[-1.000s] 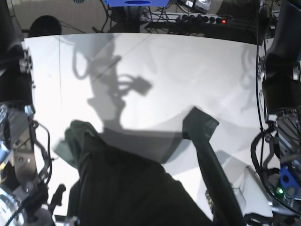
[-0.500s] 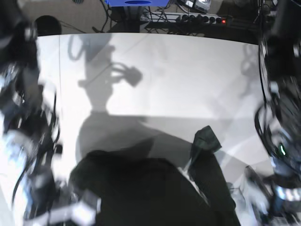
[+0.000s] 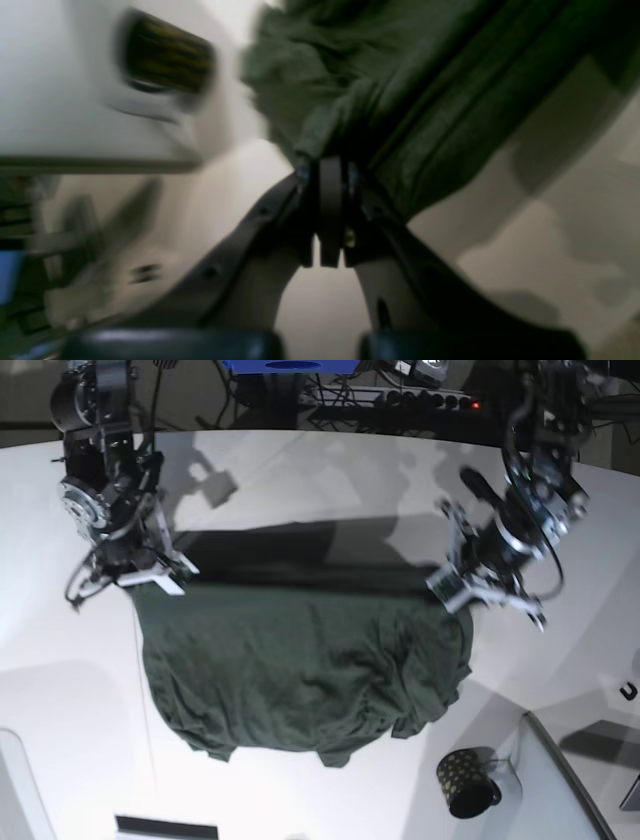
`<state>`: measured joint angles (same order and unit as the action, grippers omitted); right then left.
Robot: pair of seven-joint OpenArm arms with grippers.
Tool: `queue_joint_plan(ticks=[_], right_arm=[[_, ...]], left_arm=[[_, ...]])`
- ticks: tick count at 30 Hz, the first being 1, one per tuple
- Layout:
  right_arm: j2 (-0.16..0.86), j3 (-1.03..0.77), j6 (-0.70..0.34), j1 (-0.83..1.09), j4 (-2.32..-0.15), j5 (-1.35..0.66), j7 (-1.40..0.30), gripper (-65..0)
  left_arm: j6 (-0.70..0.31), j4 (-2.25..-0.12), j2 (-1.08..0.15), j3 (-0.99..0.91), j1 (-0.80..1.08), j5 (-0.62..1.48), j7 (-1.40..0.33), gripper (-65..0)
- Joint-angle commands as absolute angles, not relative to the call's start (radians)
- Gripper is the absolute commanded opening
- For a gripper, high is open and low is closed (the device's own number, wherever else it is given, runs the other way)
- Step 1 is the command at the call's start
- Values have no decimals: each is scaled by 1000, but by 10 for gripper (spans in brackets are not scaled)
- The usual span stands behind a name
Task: Layout the t-shirt on the table in an organized manner, then fold the t-shirt properly
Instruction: 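Lay the shirt flat and release it from both grippers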
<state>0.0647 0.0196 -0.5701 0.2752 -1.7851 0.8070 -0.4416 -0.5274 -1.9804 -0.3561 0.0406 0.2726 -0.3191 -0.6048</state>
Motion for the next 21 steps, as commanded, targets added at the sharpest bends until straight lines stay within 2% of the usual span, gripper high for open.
queue_joint_plan(ticks=[1, 6, 15, 19, 21], right_arm=[[74, -28, -544, 262, -1756, 805, -469, -650], [82, -160, -544, 222, -1577, 710, -467, -650], [70, -263, -544, 165, -1495, 704, -470, -635], [31, -266, -544, 170, -1501, 707, -472, -456], [28, -265, -544, 179, -1501, 707, -472, -390]], left_arm=[[-513, -1992, -366, 58, 292, -340, -604, -650], [-512, -1965, -372, 137, 366, -341, -608, -650], [-512, -1934, -371, 150, 390, -341, -610, -650], [-518, -1939, -371, 150, 389, -334, -696, -650], [-518, -1940, -372, 168, 389, -334, -713, -650]])
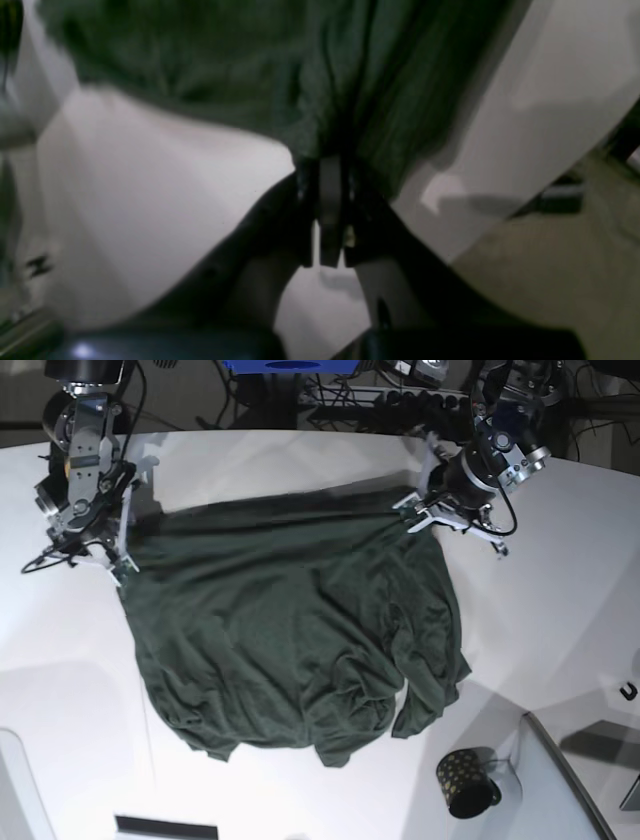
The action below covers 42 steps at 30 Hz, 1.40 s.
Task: Layout the t-shirt on the table in an organized manner, then fold the t-shirt properly
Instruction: 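Lay the shirt flat and release it from both grippers, then grasp the shirt's edges with both grippers and pull them outward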
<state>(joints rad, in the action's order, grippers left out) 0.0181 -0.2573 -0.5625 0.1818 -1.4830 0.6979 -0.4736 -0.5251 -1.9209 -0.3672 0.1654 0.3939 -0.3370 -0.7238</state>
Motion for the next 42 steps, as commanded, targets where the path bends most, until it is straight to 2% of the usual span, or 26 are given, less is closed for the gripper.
queue_joint_plan(ticks=[1, 3, 6, 8, 12, 19, 22, 25, 30, 32, 33, 35, 36, 42], right_arm=[[25, -262, -544, 186, -1501, 707, -472, -384], [4, -266, -544, 191, -1521, 707, -472, -383], [-10, -268, -544, 213, -1573, 707, -473, -380], [-12, -268, -544, 219, -1626, 705, -490, -380], [-18, -268, -544, 219, -1719, 702, -556, -380], [-90, -259, -550, 243, -1796, 702, -553, -380], [-128, -254, -562, 277, -1827, 694, -552, -380], [-130, -188, -584, 326, -1831, 561, -556, -384], [-128, -145, -584, 340, -1813, 311, -556, -389], [-128, -119, -584, 334, -1807, 257, -558, -431], [-128, -105, -584, 323, -1793, 251, -559, -479], [-128, -81, -582, 309, -1745, 251, -559, -590], [-128, -74, -582, 298, -1721, 251, -559, -618], [-130, -73, -581, 271, -1587, 252, -561, -627]], left_arm=[[-518, -1939, -375, 182, 390, -334, -714, -650], [-518, -1934, -389, 206, 401, -332, -714, -642], [-518, -1936, -390, 219, 438, -332, -714, -494], [-519, -1936, -389, 219, 455, -332, -714, -457], [-519, -1939, -394, 216, 479, -332, -714, -451], [-519, -1936, -414, 200, 490, -311, -714, -449], [-519, -1940, -412, 131, 486, -220, -714, -448], [-519, -1942, -414, 56, 470, -82, -714, -446], [-519, -1936, -394, -120, 424, 157, -713, -457], [-518, -1933, -369, -203, 378, 245, -713, -464], [-513, -1922, -354, -245, 351, 269, -713, -494], [-512, -1891, -326, -305, 283, 260, -713, -629], [-512, -1867, -312, -332, 251, 240, -713, -650], [-515, -1710, -268, -466, 136, 117, -711, -650]])
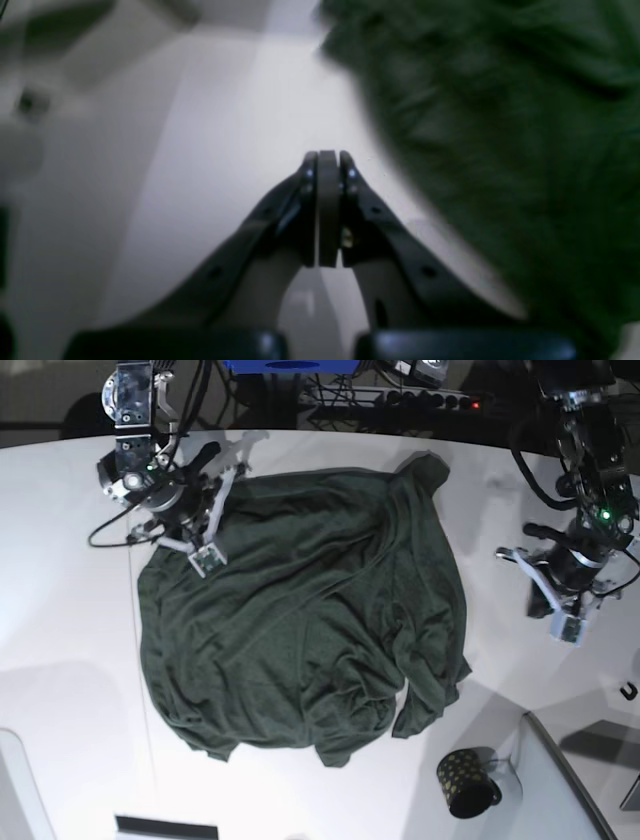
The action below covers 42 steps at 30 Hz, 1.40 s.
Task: Layout the t-shirt on the table in an organized manner, then fold the t-shirt properly
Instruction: 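Grasp the shirt's edges with both grippers and pull them outward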
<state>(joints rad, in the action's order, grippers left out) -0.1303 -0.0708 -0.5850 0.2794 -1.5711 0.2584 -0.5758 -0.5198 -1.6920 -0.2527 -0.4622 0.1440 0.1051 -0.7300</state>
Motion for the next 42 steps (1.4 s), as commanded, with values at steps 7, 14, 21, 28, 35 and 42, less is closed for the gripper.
queue_joint_plan(ticks=[7, 14, 21, 28, 35, 42], right_arm=[[-94, -283, -579, 254, -1514, 254, -558, -629], [35, -432, -579, 160, -1408, 254, -555, -630], [194, -455, -579, -73, -1109, 254, -518, -630], [346, -446, -493, -377, -682, 255, -375, -629], [392, -409, -427, -487, -633, 252, -283, -633], [139, -400, -584, -108, -1389, 251, -536, -633]], left_arm=[[-518, -1632, -278, -579, 136, 111, -708, -650], [-518, -1616, -318, -581, 162, 107, -708, -650], [-518, -1620, -318, -556, 177, 107, -708, -650], [-518, -1659, -332, -463, 223, 105, -708, -650], [-512, -1748, -331, -352, 231, 105, -708, -650], [-440, -1650, -295, -186, 19, 53, -708, -650]])
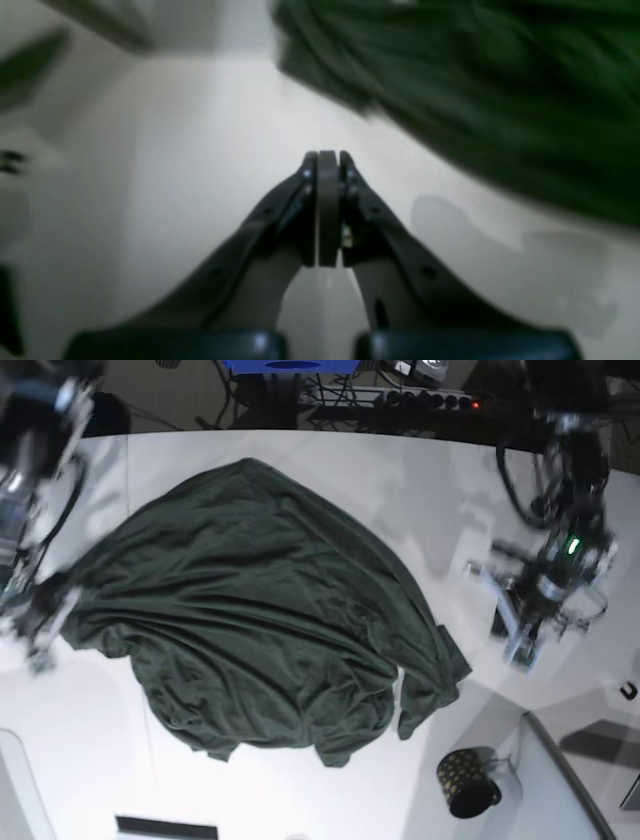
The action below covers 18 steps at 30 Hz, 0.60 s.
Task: Layout the t-shirt on the table in an organized manner, then fold the t-shirt properly
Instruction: 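Grasp the shirt's edges with both grippers and pull them outward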
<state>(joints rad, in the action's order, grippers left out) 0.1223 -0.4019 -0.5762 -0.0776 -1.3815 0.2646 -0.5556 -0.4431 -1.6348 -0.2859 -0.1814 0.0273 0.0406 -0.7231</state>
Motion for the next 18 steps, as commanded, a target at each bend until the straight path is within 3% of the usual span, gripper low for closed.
queue_joint_plan(ticks=[1, 4, 7, 18], right_arm=[[90, -400, -605, -51, -1477, 252, -549, -633], [-48, -398, -644, 65, -1618, 254, -555, -633], [-124, -398, -648, 127, -1644, 254, -556, -633], [-136, -257, -645, 208, -1632, 251, -553, -635]], left_arm=[[-423, -1606, -272, -162, -33, 28, -708, -650], [-417, -1454, -205, -93, -185, -35, -707, -650], [-417, -1290, -142, -24, -326, -53, -702, -650], [-386, -504, 10, 159, -639, -56, -282, -650]])
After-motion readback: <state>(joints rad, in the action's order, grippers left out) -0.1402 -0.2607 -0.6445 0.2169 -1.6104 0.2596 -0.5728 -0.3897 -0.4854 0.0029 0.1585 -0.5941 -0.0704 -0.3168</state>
